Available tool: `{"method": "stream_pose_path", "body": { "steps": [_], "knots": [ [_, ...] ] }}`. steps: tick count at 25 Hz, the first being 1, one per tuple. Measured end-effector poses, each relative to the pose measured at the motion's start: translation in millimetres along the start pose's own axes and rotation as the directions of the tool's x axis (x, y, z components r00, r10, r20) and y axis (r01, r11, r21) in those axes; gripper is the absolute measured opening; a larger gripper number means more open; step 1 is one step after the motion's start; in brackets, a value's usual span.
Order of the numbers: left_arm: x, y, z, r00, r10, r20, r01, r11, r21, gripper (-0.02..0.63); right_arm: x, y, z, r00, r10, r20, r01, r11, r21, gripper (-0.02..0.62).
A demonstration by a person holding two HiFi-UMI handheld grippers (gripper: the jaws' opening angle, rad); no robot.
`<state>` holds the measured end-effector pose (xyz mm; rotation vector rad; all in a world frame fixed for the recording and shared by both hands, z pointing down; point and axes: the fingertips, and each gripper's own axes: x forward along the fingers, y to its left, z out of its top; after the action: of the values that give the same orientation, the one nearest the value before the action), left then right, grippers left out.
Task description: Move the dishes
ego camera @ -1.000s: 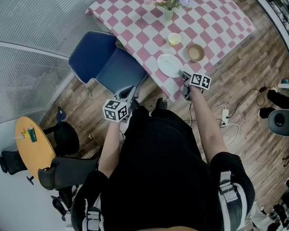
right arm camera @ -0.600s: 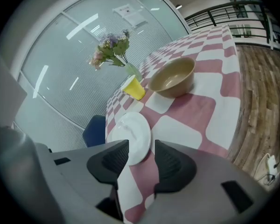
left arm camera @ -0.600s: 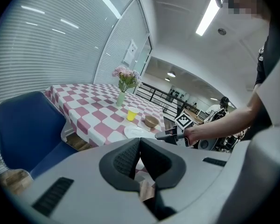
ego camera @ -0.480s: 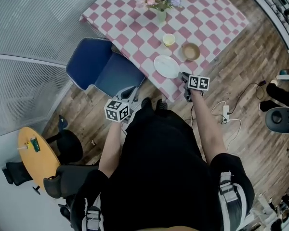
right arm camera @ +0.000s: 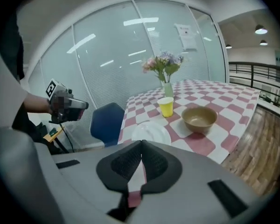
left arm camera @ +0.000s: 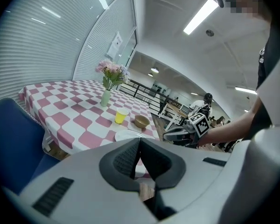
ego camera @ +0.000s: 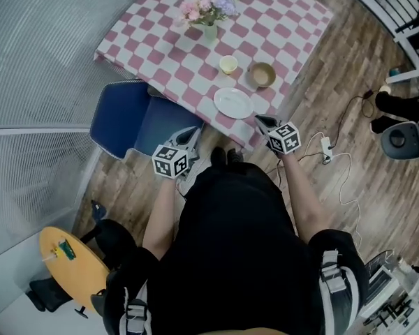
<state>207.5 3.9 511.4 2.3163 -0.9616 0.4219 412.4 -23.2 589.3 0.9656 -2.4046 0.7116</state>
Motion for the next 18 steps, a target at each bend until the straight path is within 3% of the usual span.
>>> {"method": "stream_pose_path", "body": {
  "steps": [6, 18],
  "knots": [
    [7, 11, 6, 0.995, -0.088, -0.04, 0.09, 0.993, 0.07, 0.021, -9, 21, 30, 0.99, -0.077, 0.119, 0.084, 0.995, -0.051, 0.015],
    [9, 13, 10, 0.979, -0.181, -0.099, 0.193, 0.972, 0.136, 0.021, -22, 41, 34, 0.975, -0.16, 0.152, 0.167, 0.985, -0.035, 0.015]
  ]
}}
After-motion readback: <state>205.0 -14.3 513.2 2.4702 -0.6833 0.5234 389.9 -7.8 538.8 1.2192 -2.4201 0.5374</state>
